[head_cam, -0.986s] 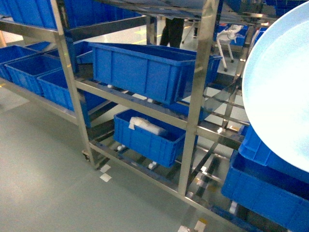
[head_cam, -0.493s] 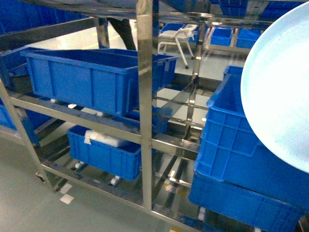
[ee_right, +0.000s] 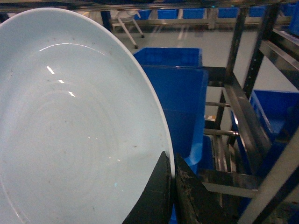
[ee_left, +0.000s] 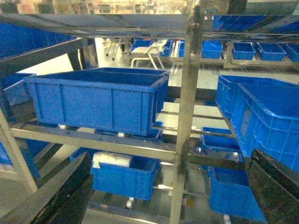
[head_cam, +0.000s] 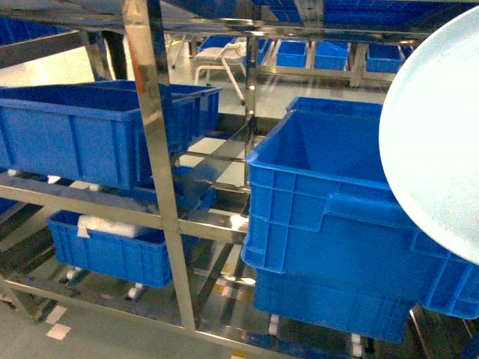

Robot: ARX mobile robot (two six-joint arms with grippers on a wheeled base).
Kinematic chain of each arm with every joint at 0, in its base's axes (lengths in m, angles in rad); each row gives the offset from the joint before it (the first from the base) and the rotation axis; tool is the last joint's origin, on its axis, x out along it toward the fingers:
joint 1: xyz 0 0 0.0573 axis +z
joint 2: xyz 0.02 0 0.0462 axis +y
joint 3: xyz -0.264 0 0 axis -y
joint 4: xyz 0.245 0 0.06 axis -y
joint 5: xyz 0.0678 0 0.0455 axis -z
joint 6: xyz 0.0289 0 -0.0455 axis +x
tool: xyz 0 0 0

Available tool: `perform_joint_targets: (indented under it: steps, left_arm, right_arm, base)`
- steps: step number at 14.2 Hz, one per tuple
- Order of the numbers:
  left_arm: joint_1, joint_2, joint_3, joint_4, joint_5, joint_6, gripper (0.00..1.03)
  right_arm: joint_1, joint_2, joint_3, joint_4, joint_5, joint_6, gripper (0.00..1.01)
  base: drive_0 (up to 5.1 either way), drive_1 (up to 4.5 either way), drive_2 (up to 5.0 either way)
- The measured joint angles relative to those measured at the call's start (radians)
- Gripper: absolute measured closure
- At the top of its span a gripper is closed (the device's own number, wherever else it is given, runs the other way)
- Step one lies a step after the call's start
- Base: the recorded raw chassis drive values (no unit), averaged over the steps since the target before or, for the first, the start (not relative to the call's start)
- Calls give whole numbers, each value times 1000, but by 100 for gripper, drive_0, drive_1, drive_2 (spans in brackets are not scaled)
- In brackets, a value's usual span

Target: Place blue tray on left shelf second layer neatly

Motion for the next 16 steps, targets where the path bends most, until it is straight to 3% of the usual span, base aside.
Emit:
perform_joint_targets:
  steps: [10,16]
  left_arm:
    - [-1,0,0,-3,-2,0,5]
    - [-1,0,0,-4,-4,0,5]
  right_arm:
    - [0,-2,0,2,1,0,99]
    - [0,1,0,-3,0,0,99]
  base:
    - [-493,353,-15]
    - [-191,-191,-191]
